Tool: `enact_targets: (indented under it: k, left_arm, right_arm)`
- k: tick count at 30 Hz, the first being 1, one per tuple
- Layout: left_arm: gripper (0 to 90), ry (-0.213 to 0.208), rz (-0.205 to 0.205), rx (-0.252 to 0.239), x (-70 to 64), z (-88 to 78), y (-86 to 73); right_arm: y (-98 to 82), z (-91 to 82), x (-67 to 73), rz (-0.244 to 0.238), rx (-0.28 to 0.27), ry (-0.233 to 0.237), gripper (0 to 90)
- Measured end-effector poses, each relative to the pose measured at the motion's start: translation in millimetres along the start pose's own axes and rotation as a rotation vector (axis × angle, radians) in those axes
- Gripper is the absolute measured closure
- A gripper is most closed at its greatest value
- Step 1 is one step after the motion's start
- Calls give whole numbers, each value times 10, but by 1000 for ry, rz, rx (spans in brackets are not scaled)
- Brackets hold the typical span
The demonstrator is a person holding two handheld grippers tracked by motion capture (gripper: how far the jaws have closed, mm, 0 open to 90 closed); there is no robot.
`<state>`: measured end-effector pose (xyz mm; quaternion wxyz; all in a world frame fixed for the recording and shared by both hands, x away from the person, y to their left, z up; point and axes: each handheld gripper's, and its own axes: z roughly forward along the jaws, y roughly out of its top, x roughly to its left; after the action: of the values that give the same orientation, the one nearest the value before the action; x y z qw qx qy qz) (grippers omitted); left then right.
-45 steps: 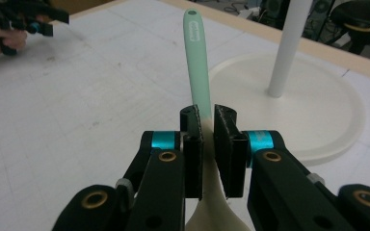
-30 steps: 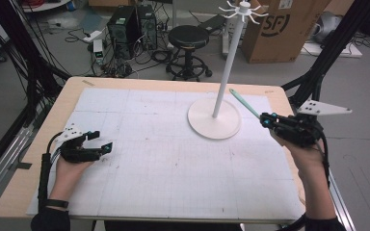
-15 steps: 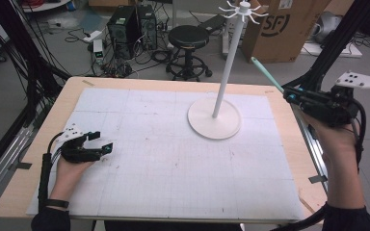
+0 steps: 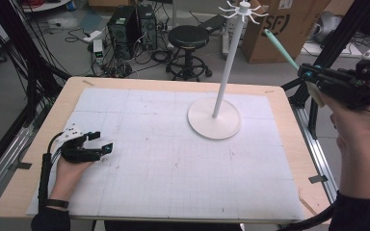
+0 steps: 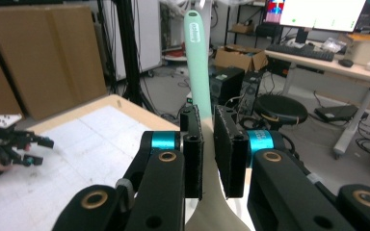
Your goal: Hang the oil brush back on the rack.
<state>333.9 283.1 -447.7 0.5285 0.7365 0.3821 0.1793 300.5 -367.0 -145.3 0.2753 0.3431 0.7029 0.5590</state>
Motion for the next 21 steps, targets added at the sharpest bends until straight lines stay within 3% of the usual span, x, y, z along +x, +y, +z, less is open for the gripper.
enact_targets:
  k: [9, 21]
  left_arm:
    - [209, -1, 0, -2, -1, -4, 2]
    - [210, -2, 0, -1, 2, -5, 2]
  right_arm:
    - [148, 71, -6, -3, -10, -20, 828]
    - [142, 217, -2, -3, 0, -24, 827]
